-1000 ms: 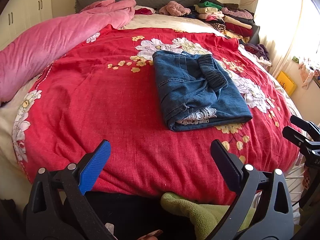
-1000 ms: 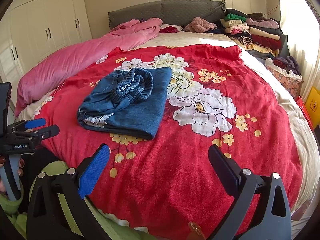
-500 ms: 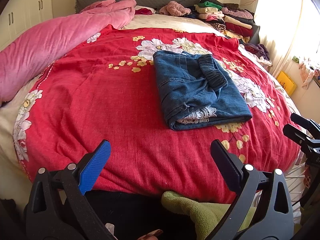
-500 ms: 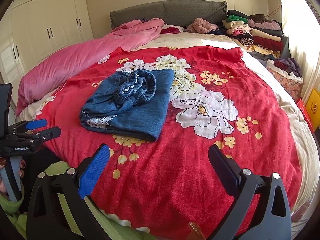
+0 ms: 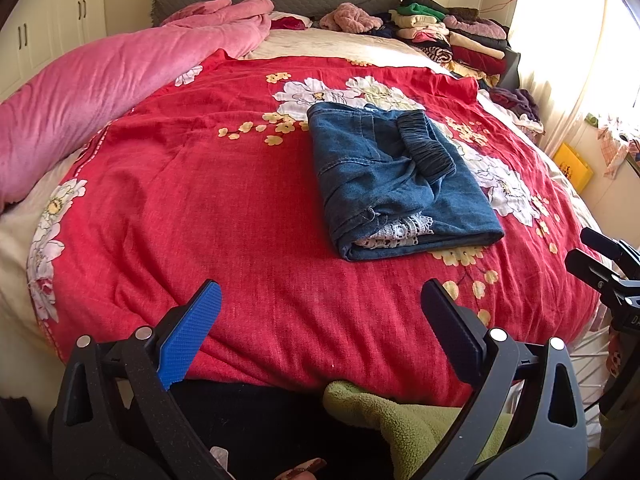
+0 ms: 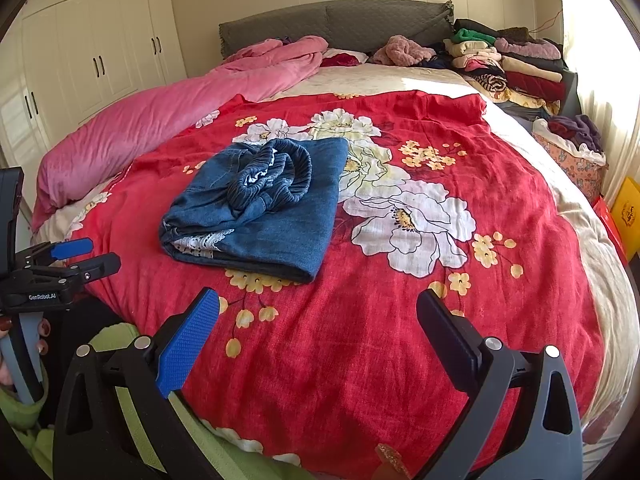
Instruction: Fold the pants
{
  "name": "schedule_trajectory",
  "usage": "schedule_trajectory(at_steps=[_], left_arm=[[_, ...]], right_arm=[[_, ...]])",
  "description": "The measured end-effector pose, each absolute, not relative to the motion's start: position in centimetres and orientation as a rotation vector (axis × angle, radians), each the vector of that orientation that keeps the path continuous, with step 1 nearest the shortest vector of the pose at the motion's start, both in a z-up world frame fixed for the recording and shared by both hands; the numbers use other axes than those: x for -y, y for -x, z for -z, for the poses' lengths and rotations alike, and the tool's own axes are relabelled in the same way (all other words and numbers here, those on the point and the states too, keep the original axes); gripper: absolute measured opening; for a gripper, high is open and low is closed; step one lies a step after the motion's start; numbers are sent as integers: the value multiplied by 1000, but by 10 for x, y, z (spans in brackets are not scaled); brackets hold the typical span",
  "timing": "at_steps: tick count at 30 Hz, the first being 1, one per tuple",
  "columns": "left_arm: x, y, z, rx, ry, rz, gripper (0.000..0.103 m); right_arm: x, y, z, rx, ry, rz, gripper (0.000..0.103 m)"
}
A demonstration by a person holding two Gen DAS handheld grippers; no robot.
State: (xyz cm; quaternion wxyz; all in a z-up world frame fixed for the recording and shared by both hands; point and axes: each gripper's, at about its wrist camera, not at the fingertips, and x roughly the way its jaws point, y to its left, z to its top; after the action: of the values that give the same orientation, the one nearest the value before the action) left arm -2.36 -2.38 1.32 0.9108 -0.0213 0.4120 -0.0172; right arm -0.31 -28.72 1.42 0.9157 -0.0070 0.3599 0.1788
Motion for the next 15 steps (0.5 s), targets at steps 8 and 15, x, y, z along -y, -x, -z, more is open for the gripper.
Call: schedule_trajectory(at_steps=[8, 15], left_arm=[[23, 24, -14, -848, 47, 35, 93], [22, 24, -15, -850, 46, 30, 93]], right_arm=[[287, 3, -13, -746, 16, -358, 98], [287, 3, -12, -746, 19, -351, 98]])
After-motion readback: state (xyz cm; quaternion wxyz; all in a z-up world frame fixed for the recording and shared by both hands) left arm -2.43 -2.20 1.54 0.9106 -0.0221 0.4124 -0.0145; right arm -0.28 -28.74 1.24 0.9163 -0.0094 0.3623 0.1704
